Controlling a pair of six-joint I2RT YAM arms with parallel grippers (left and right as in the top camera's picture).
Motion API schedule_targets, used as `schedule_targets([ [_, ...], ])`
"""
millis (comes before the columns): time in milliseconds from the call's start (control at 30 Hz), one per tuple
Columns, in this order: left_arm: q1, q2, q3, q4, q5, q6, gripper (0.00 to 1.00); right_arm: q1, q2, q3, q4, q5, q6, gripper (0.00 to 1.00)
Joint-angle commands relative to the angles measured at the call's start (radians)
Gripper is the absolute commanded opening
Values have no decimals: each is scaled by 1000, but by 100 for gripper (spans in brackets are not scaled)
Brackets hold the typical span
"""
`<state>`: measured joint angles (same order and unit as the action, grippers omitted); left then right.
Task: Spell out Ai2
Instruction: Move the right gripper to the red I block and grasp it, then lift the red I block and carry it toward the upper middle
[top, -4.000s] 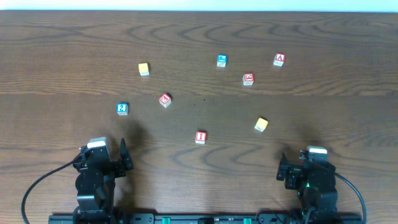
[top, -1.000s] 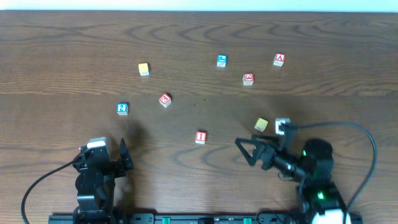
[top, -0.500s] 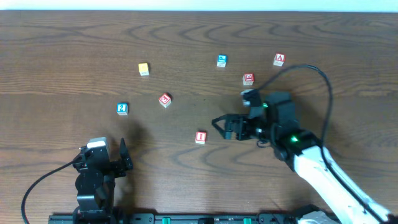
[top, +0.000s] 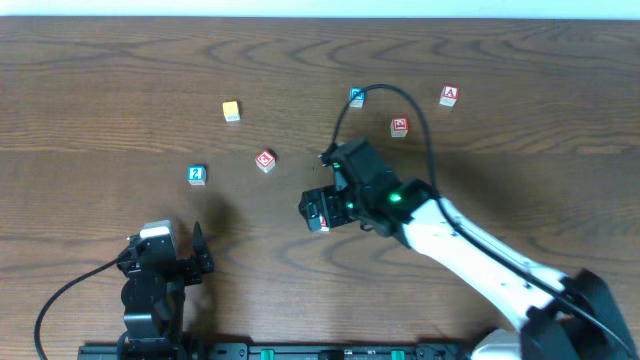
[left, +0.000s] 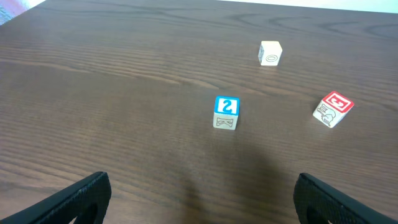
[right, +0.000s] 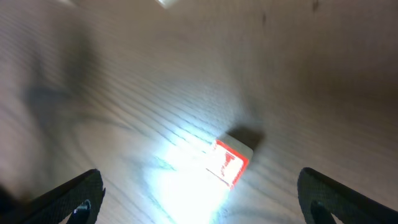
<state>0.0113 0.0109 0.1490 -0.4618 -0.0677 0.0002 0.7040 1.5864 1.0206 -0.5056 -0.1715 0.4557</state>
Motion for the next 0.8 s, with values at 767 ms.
schedule_targets([
  [767,2,-6,-18,-2,-18,8,95,70,242,35,-3,116,208,63],
])
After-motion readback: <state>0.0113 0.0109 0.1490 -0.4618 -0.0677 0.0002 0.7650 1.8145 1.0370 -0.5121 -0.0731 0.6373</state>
